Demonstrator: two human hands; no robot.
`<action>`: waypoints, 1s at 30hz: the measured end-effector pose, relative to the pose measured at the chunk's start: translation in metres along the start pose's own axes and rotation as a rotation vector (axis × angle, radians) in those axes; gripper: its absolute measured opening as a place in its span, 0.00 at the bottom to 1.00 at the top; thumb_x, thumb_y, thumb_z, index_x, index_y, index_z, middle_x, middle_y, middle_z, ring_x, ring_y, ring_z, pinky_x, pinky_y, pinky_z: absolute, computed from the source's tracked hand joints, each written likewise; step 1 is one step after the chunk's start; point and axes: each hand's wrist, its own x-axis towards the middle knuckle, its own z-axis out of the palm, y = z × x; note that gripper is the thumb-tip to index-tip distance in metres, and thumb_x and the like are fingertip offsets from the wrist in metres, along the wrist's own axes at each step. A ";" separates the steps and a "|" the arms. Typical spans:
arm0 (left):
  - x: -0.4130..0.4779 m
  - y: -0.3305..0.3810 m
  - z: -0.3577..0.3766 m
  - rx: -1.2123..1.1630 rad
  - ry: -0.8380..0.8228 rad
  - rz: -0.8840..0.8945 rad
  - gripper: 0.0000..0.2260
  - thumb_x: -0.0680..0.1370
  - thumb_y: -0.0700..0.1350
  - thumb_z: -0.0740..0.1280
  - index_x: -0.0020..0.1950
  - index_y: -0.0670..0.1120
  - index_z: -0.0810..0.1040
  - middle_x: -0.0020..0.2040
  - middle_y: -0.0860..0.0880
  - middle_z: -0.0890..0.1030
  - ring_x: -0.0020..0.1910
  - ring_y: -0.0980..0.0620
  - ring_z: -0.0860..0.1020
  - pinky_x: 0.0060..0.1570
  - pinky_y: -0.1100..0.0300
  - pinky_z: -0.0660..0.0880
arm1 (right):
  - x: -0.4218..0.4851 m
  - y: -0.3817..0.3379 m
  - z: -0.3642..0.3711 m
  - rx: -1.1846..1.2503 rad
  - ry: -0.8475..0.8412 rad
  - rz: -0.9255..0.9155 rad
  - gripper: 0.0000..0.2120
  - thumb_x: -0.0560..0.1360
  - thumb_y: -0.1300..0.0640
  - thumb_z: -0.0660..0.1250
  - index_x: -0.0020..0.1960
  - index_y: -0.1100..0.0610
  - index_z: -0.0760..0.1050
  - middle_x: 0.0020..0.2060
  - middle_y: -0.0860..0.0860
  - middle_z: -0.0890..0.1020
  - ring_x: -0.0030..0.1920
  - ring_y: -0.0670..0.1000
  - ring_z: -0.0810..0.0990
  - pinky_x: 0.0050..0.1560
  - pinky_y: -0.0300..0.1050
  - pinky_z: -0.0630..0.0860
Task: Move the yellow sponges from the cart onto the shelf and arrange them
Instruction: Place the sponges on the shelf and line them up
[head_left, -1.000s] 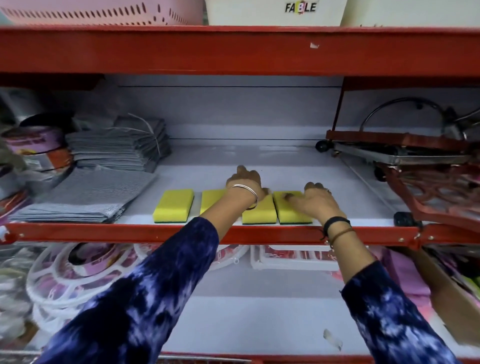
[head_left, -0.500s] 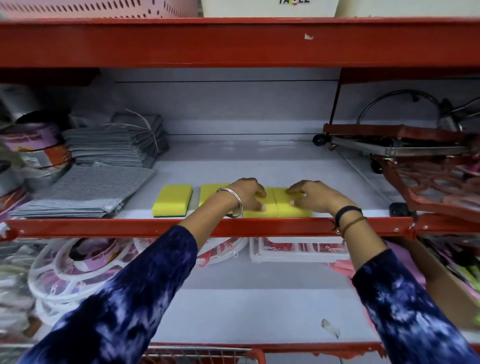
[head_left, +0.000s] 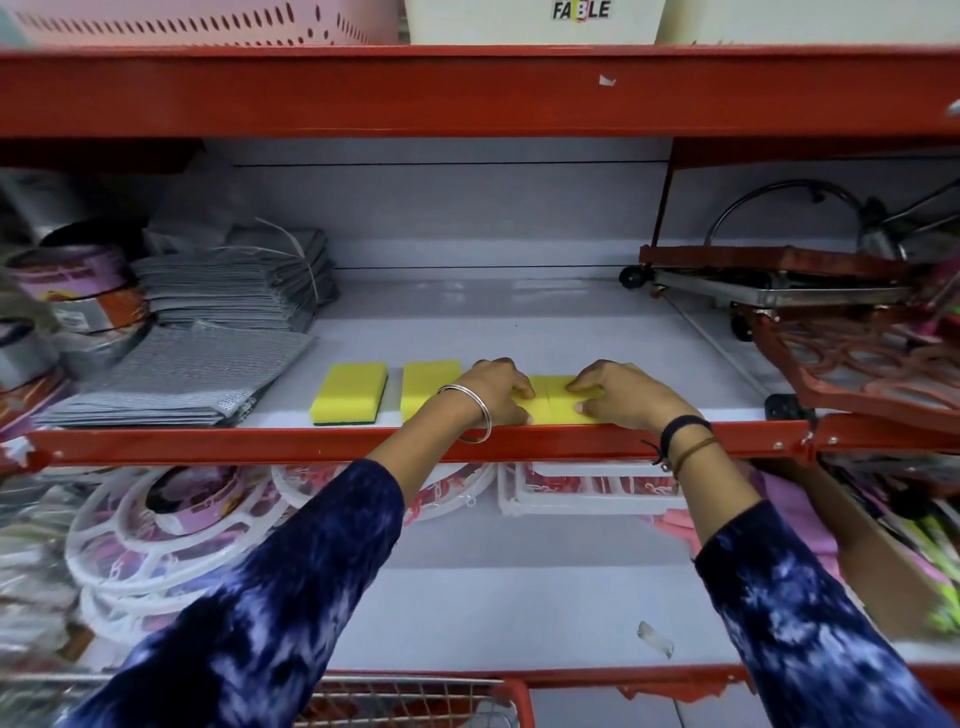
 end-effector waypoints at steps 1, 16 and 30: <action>-0.001 0.000 0.000 -0.012 0.001 0.001 0.20 0.74 0.50 0.69 0.66 0.48 0.76 0.67 0.44 0.73 0.67 0.43 0.71 0.69 0.54 0.67 | 0.000 -0.001 0.000 0.002 -0.010 0.009 0.20 0.77 0.56 0.65 0.69 0.56 0.72 0.71 0.53 0.71 0.72 0.56 0.67 0.73 0.47 0.62; -0.045 -0.165 -0.061 0.079 0.003 -0.272 0.23 0.75 0.35 0.65 0.70 0.46 0.71 0.76 0.45 0.64 0.74 0.46 0.64 0.74 0.57 0.60 | 0.058 -0.120 0.018 -0.059 -0.057 -0.262 0.23 0.79 0.51 0.61 0.74 0.53 0.65 0.76 0.49 0.64 0.75 0.54 0.60 0.75 0.47 0.57; -0.060 -0.169 -0.045 -0.022 -0.115 -0.180 0.22 0.75 0.43 0.69 0.69 0.46 0.73 0.73 0.47 0.70 0.70 0.47 0.70 0.72 0.54 0.66 | 0.059 -0.115 0.030 -0.156 -0.110 -0.210 0.23 0.80 0.51 0.59 0.73 0.53 0.65 0.75 0.49 0.66 0.73 0.57 0.63 0.73 0.50 0.62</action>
